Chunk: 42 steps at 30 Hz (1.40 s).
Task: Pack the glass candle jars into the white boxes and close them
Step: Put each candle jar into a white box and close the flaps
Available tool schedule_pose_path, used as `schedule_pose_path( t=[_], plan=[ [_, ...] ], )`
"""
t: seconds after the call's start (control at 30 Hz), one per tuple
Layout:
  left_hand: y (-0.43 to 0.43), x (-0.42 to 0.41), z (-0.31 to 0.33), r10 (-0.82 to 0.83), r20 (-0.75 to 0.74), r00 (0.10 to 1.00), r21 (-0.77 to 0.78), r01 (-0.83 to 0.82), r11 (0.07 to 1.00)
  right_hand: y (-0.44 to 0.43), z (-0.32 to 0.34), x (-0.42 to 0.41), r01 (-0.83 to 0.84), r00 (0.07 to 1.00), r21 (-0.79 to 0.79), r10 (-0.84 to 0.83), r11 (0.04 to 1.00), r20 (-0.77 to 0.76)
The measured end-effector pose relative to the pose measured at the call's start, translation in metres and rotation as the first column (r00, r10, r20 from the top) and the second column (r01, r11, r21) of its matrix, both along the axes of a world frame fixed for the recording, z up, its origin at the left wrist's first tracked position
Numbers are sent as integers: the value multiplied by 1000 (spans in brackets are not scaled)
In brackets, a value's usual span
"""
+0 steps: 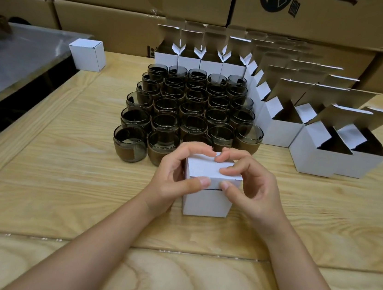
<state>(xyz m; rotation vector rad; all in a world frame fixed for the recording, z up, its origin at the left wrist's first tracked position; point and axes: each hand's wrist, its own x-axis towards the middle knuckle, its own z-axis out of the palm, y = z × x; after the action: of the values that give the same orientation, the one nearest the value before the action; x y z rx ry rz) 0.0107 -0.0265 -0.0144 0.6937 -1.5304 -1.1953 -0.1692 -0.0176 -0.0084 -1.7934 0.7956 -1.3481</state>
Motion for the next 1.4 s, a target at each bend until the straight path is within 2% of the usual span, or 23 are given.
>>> schedule_pose_path(
  t=[0.2, 0.47, 0.67, 0.77, 0.93, 1.07, 1.13, 1.2, 1.27, 1.4],
  plan=[
    [-1, 2, 4, -29, -54, 998, -25, 28, 999, 0, 0, -1, -4, 1000, -11, 4, 1000, -7],
    [-1, 4, 7, -60, -50, 997, -16, 59, 998, 0, 1, -3, -21, 999, -4, 21, 1000, -24],
    [-1, 9, 9, -112, 55, 992, 5, 112, 994, -2, 1, -10, -83, 995, 66, 86, 994, -46],
    [-3, 12, 8, -125, 55, 991, 61, 122, 991, -3, 1, -9, -69, 994, 97, 77, 993, -80],
    [-4, 16, 9, -119, 140, 983, 22, 117, 993, -3, 1, -7, -85, 984, 94, 98, 992, -148],
    [0, 18, 22, -96, 242, 966, 40, 89, 995, -5, 0, -8, -117, 992, 183, 123, 976, -22],
    [6, 17, 33, 8, 404, 915, -46, 11, 999, -6, 0, -8, -126, 991, 203, 117, 971, 57],
    [15, 11, 42, 251, 550, 797, -308, -86, 948, -6, 0, -6, -125, 991, 184, 114, 975, 72],
    [30, 1, 46, 509, 556, 658, -585, -126, 802, -5, -2, -2, -141, 988, 159, 129, 977, 81],
    [54, 0, 34, 746, 531, 402, -808, -24, 588, -3, -6, 7, -190, 974, 185, 162, 964, 157]
  ],
)
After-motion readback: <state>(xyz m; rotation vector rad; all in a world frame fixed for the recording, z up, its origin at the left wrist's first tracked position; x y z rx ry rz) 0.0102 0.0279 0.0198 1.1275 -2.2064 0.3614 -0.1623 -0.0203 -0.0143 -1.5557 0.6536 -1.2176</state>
